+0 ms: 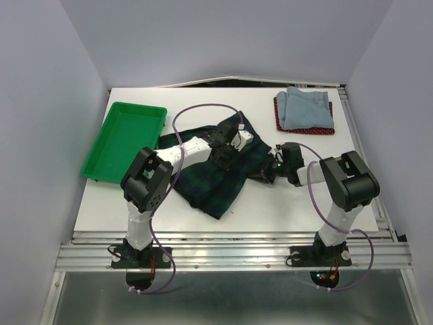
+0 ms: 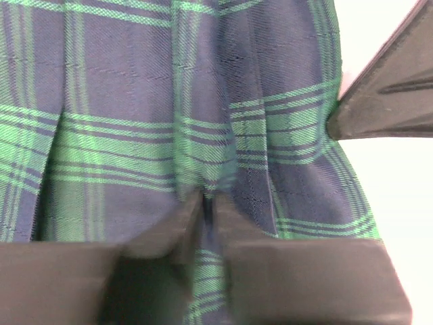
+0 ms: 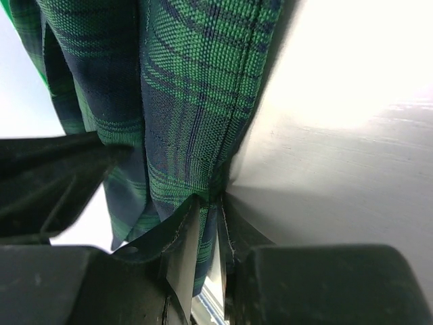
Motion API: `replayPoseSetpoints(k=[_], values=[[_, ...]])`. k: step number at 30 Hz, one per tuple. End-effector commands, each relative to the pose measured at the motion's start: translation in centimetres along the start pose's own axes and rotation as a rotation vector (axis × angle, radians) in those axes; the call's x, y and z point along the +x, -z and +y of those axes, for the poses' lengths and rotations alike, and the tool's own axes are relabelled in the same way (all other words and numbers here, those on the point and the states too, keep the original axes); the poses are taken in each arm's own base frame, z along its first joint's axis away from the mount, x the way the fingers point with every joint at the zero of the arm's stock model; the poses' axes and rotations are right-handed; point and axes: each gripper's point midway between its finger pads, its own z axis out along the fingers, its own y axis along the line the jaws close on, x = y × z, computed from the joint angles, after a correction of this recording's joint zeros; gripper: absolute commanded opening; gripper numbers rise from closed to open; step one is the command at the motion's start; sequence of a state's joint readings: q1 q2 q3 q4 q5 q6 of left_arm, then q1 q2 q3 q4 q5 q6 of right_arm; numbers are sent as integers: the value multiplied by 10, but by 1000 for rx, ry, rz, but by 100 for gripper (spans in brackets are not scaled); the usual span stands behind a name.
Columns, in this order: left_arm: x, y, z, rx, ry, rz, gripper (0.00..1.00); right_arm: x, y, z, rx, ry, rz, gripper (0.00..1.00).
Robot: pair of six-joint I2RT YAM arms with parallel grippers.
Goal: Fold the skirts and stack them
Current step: Fold the skirt
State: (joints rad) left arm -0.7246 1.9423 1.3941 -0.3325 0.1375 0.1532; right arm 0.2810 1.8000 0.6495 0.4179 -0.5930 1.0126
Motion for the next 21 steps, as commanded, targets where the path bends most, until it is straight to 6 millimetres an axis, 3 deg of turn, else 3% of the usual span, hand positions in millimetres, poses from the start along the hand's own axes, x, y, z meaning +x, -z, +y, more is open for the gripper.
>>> replayPoseSetpoints(k=[1,2,3,12,15,21], values=[[-14,3,3,-14,-6,-33,10,-9,1,-1,25,42,-50,23],[-15,4,2,-10,-10,-34,1,-9,1,-2,26,45,-53,23],[-17,8,0,-2,-15,-37,0,-8,0,-5,35,42,-51,23],[-45,55,-12,50,-31,-104,0,-9,-3,-8,48,26,-48,22],[-45,69,-20,89,-25,-91,0,-9,-3,-8,44,21,-49,22],[-47,80,-36,175,-1,-72,0,-6,-4,-6,40,24,-45,22]])
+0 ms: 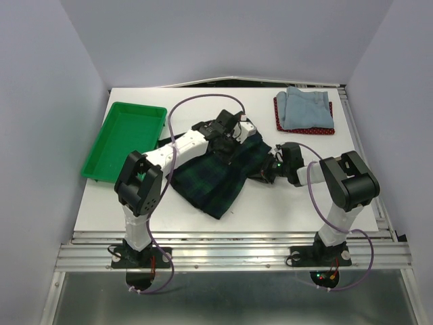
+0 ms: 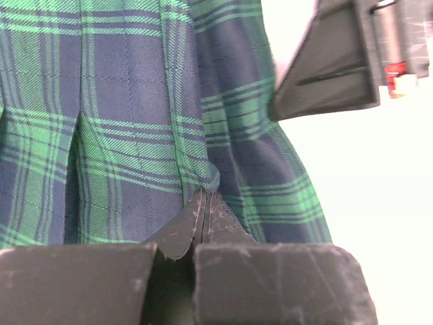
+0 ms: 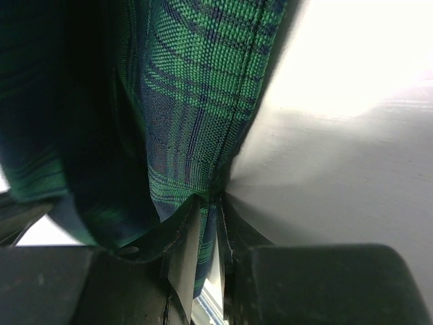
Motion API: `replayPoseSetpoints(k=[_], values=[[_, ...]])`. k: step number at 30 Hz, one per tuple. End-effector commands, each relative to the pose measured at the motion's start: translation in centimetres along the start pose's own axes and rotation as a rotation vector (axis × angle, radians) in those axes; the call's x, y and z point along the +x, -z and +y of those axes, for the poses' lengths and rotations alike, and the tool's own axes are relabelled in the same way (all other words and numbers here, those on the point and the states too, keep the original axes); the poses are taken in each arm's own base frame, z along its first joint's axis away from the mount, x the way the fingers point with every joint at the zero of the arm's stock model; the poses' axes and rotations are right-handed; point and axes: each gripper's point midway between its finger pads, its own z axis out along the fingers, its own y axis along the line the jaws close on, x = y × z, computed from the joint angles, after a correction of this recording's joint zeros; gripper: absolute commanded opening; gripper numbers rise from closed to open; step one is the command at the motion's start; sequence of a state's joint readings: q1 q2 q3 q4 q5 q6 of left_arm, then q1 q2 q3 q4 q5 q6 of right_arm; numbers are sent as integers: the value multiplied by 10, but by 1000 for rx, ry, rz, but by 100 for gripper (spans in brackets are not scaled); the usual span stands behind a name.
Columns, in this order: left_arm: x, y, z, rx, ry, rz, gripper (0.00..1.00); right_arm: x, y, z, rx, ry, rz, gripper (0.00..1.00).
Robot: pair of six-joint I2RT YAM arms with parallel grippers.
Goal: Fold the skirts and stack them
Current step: Fold the skirt
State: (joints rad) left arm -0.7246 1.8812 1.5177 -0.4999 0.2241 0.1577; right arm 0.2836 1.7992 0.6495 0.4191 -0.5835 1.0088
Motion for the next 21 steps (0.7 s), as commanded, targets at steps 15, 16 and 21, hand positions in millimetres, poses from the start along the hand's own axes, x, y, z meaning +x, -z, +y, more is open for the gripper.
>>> replayPoseSetpoints(k=[15,16,21], values=[[-34,26,-62,253,7,-36,0,-4,-4,-2,33,23,-41,22],[-34,25,-62,255,8,-33,0,-5,-4,-2,32,26,-42,22],[-29,9,-67,298,44,1,0,-5,-3,-1,32,26,-47,22]])
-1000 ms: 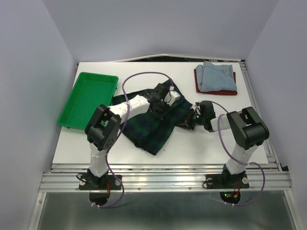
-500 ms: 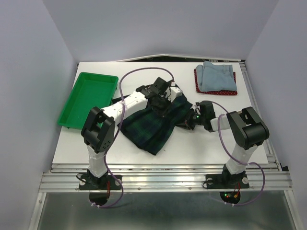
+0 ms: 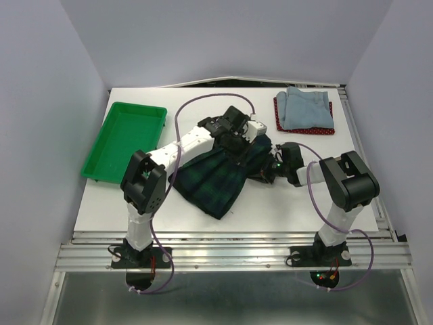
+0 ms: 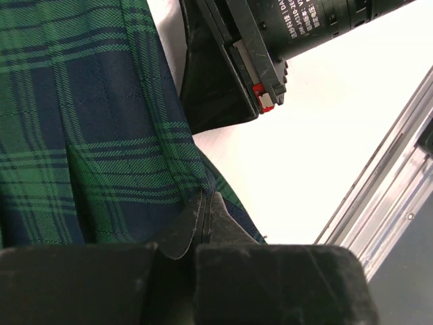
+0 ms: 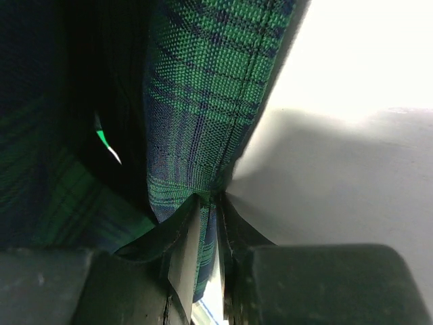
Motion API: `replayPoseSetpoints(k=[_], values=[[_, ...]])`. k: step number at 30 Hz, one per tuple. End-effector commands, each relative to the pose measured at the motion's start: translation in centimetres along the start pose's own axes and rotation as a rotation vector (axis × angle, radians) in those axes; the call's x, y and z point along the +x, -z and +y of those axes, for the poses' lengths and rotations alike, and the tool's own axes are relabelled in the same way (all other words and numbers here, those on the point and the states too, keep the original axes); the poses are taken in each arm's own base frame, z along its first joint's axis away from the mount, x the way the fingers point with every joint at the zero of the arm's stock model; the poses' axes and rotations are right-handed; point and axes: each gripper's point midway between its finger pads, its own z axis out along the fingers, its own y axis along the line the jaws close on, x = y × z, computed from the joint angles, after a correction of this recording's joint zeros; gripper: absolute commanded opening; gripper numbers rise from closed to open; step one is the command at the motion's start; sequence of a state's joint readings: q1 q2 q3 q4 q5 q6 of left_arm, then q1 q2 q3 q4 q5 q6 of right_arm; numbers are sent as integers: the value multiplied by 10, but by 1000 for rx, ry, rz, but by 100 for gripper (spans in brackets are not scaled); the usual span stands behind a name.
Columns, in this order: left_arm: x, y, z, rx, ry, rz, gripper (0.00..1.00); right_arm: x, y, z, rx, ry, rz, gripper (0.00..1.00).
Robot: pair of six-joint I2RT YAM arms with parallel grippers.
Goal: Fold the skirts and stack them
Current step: Fold the skirt
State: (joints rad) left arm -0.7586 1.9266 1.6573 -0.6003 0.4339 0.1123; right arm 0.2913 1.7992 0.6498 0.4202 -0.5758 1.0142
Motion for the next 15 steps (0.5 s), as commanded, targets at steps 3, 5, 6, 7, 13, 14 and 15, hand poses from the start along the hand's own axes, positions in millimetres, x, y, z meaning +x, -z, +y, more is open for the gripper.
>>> replayPoseSetpoints(k=[3,5,6,7,13,14,15], values=[[1,-22,-9,79,52,25,0,-8,-1,0,29,31,-50,22],[5,-30,-4,78,59,43,0,-7,0,0,30,35,-52,22],[10,-37,1,72,67,58,0,-8,0,0,32,38,-54,22],[11,-41,7,50,69,63,0,-8,1,1,32,47,-56,22],[18,-50,7,100,73,56,25,-14,15,13,51,152,-78,31],[14,-46,6,104,69,41,29,-16,18,14,65,170,-86,31],[6,-37,3,114,51,10,33,-20,25,11,102,198,-85,31]])
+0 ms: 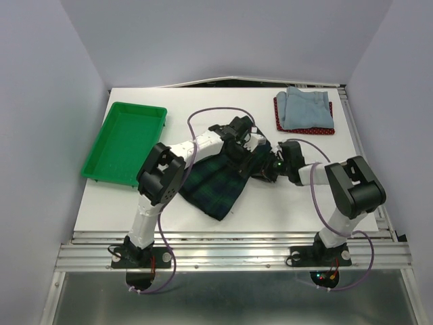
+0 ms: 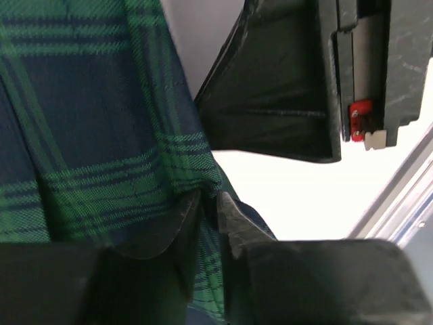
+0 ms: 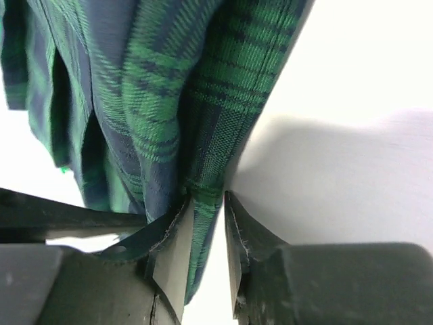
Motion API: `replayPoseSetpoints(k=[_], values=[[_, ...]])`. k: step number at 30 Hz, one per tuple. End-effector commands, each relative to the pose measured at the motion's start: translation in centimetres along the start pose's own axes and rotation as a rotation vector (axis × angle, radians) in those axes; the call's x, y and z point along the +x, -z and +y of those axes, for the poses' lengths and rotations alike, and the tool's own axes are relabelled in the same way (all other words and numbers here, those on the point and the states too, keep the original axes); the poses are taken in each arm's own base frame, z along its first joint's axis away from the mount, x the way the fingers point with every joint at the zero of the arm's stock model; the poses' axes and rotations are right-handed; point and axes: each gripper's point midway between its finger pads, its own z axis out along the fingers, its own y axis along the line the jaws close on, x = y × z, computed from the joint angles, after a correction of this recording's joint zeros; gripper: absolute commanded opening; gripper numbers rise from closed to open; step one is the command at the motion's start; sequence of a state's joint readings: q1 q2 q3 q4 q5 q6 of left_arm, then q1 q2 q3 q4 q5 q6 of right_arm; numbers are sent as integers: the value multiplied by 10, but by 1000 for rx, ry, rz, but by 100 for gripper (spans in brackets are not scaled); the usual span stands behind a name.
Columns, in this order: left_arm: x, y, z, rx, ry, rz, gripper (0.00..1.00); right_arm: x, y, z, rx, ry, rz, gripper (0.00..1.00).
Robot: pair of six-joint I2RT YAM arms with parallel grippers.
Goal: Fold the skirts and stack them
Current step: Fold the skirt
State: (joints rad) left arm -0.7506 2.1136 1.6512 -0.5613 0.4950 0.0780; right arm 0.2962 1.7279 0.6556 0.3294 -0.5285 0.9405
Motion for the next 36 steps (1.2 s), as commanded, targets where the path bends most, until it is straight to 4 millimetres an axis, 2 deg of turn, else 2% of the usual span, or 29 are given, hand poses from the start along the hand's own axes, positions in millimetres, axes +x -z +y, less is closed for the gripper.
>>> replayPoseSetpoints(k=[1,2,3,4,5,6,7,8,10,11,12,13,14,15,16,17,19,20,22,23,26,27,29,31,34,35,36], values=[[-34,38,-15,46,-64,-145,36,-22,20,7,82,150,-60,31],[-41,53,-16,37,-84,-179,42,-31,30,13,83,187,-84,31],[-41,54,-12,37,-77,-184,46,-35,36,13,91,215,-81,31],[-47,73,-16,45,-103,-226,49,-44,48,2,120,273,-66,32],[-50,83,-15,47,-111,-250,51,-60,57,19,87,326,-80,32],[-49,95,-7,41,-101,-269,55,-67,65,26,68,357,-72,32],[-53,115,-12,48,-127,-310,56,-83,78,25,59,399,-85,32],[-50,125,-1,36,-109,-326,60,-96,87,47,-8,446,-99,33],[-55,149,6,3,-100,-393,63,-112,95,62,-64,546,-114,39],[-55,155,12,-13,-92,-412,64,-116,96,75,-103,570,-110,38],[-50,157,22,-37,-71,-419,64,-124,100,101,-182,598,-112,37],[-50,162,42,-88,-37,-436,64,-132,90,105,-216,567,-98,36],[-48,163,51,-97,-3,-437,64,-137,84,108,-241,566,-85,36],[-43,157,62,-96,34,-421,64,-140,81,138,-320,642,-66,36],[-40,158,75,-107,70,-423,64,-140,71,137,-312,640,-26,36],[-37,156,81,-105,97,-417,63,-139,49,126,-322,607,38,35],[-30,151,91,-106,124,-412,63,-142,33,137,-350,633,64,34],[-26,149,96,-113,128,-404,62,-138,19,129,-367,623,104,34],[-17,140,100,-109,139,-371,62,-135,1,132,-373,690,123,35],[-13,136,102,-107,145,-358,61,-136,-15,119,-339,685,136,35],[5,116,112,-113,196,-294,59,-151,-37,104,-259,696,100,36],[15,105,118,-119,220,-258,59,-153,-50,86,-220,677,109,36],[26,95,127,-141,243,-218,58,-158,-61,60,-122,692,114,37],[36,82,140,-155,274,-173,58,-155,-67,32,-45,687,129,37],[38,69,158,-174,263,-140,57,-149,-71,-11,90,668,133,36],[37,66,162,-181,255,-130,57,-143,-71,-18,98,661,148,35],[32,63,171,-199,253,-118,57,-135,-68,-33,136,660,166,33]])
